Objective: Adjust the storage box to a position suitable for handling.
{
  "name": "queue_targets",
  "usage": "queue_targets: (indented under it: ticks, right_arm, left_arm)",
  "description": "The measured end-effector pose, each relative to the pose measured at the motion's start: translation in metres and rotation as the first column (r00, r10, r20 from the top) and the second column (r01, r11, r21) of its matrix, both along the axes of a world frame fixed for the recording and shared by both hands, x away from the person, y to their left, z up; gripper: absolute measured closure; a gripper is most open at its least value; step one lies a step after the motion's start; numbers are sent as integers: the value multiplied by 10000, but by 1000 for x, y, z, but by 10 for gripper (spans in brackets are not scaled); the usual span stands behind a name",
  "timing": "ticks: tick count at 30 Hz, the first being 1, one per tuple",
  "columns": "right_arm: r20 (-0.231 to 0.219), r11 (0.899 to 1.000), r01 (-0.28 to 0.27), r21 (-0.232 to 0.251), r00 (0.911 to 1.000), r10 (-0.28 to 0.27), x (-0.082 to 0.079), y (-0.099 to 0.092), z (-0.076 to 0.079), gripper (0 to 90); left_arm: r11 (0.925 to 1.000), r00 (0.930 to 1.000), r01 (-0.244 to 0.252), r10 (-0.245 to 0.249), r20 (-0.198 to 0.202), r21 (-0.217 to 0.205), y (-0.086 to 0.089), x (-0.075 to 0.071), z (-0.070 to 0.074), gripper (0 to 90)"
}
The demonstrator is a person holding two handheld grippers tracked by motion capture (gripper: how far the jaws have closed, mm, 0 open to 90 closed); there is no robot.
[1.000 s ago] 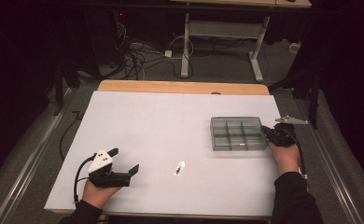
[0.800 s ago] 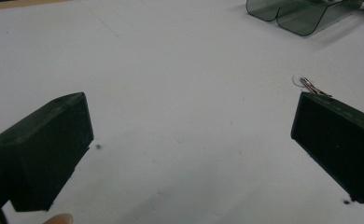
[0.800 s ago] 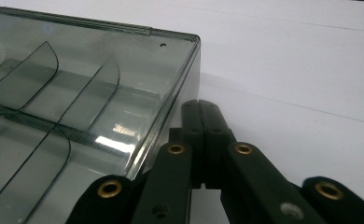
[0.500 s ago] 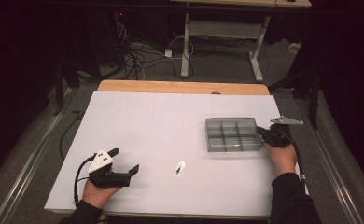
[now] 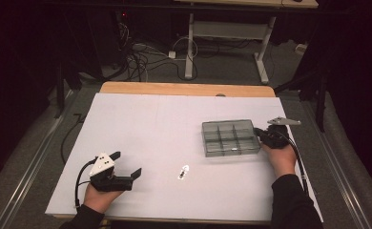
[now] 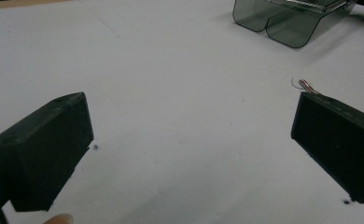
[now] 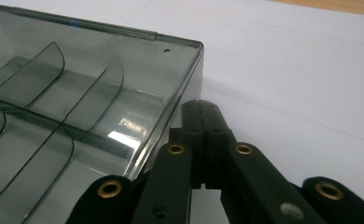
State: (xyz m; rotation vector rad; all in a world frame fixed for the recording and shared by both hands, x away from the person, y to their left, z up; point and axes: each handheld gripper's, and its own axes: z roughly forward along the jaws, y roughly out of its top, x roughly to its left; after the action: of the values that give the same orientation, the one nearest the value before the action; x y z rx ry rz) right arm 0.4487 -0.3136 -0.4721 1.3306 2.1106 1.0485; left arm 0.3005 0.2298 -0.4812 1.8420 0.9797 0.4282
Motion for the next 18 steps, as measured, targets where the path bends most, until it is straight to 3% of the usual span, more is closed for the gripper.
queue_targets:
  ticks: [18]
  right_arm:
    - [53, 9992, -389, 27, 9992, 389, -3, 19, -1, 900]
  left_arm:
    - [10000, 10000, 51, -51, 0, 62, -1, 0, 0, 0]
